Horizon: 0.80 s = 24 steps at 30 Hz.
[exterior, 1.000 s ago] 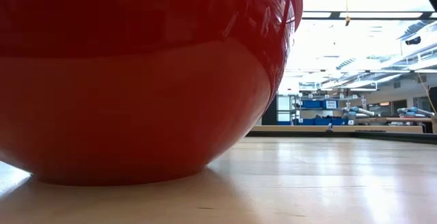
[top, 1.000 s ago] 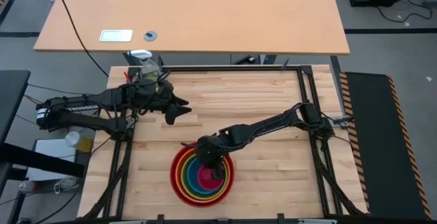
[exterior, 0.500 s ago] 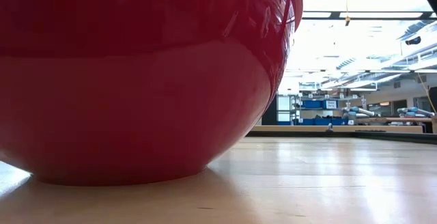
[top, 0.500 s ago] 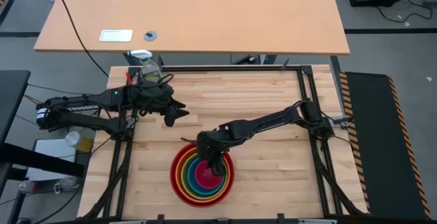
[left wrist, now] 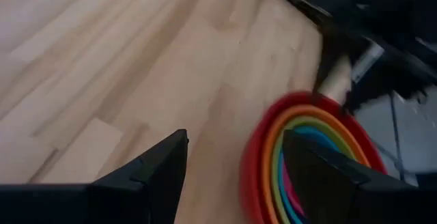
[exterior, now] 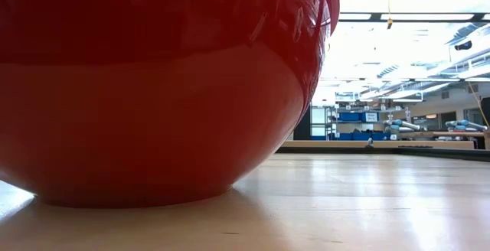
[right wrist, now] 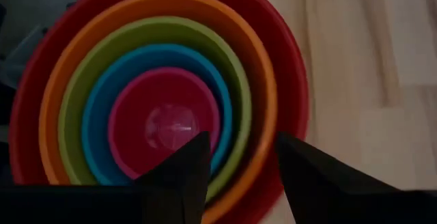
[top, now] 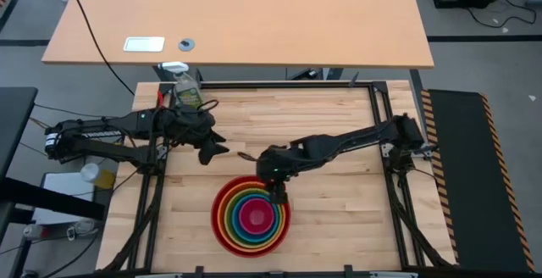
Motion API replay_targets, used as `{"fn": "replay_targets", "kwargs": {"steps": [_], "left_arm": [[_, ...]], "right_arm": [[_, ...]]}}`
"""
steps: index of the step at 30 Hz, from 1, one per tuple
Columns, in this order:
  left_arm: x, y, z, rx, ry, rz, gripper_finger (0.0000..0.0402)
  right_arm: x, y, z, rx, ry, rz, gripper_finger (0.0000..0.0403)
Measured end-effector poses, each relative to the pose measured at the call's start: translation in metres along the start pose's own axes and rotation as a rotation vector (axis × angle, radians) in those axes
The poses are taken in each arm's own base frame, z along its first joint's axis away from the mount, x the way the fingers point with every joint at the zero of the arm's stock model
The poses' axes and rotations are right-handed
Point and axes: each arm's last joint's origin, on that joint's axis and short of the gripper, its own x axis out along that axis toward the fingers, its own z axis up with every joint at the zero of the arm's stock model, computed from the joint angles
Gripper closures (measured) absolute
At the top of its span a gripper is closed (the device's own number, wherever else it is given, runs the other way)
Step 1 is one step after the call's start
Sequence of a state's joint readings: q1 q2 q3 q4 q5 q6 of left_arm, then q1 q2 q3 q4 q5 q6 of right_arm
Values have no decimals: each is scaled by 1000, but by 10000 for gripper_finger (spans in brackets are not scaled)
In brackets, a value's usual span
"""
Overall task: Nest bowls inside each other
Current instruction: Return to Home Position
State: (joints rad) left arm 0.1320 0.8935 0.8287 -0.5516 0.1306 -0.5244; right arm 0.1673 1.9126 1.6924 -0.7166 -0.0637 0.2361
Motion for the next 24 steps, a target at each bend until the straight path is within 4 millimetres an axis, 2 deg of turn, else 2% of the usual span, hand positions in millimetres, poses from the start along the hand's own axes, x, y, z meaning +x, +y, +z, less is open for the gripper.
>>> {"fn": "replay_targets", "kwargs": {"steps": [5,10,13,20,24], "left_arm": [[-7,-18,-10,112,-14,-46,182],[-7,-28,-21,173,-6,-1,210],[-14,-30,-23,185,-44,21,220],[-48,-14,-21,112,-227,107,247],[-53,3,-35,57,-309,74,264]], "right_arm": [[-14,-13,-27,106,-94,-6,230],[-28,-30,-65,238,-149,-37,230],[-46,-40,-84,306,-217,-52,230],[-94,-64,-122,400,-407,-104,230],[-113,-80,-145,454,-518,-118,230]]}}
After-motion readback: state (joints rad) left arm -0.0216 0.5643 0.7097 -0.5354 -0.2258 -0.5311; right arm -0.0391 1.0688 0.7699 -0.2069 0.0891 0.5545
